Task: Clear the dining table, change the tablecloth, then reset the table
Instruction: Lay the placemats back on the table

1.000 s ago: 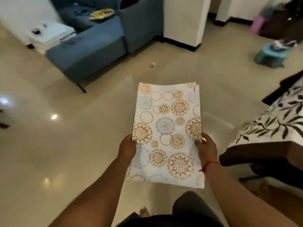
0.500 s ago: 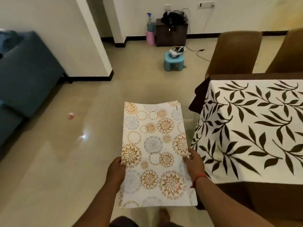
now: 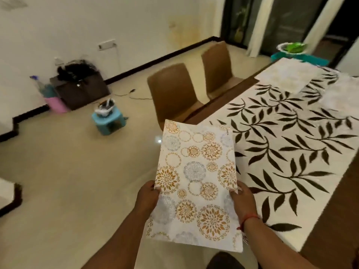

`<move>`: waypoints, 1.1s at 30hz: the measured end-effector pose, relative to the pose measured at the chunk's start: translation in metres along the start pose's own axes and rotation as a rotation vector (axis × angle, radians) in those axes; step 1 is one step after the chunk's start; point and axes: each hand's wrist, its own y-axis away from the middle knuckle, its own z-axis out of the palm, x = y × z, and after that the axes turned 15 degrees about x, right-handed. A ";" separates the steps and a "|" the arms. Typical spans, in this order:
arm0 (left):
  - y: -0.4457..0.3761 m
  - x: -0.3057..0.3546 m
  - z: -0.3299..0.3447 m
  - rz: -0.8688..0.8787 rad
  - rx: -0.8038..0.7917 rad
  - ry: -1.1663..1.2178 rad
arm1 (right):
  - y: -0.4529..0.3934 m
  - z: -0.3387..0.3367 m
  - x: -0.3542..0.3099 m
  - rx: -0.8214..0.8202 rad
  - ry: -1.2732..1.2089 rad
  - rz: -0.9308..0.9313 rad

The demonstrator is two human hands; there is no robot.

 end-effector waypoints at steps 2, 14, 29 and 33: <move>-0.030 0.026 0.019 0.031 -0.073 -0.039 | -0.009 -0.001 -0.008 0.084 -0.054 0.057; -0.150 0.139 0.193 0.216 -0.215 -0.255 | -0.149 -0.004 -0.025 0.379 -0.053 0.184; -0.271 0.209 0.303 0.294 -0.326 -0.530 | -0.221 -0.025 -0.027 0.757 0.057 0.405; -0.302 0.214 0.321 0.333 -0.346 -0.601 | -0.227 -0.032 -0.028 0.852 0.051 0.455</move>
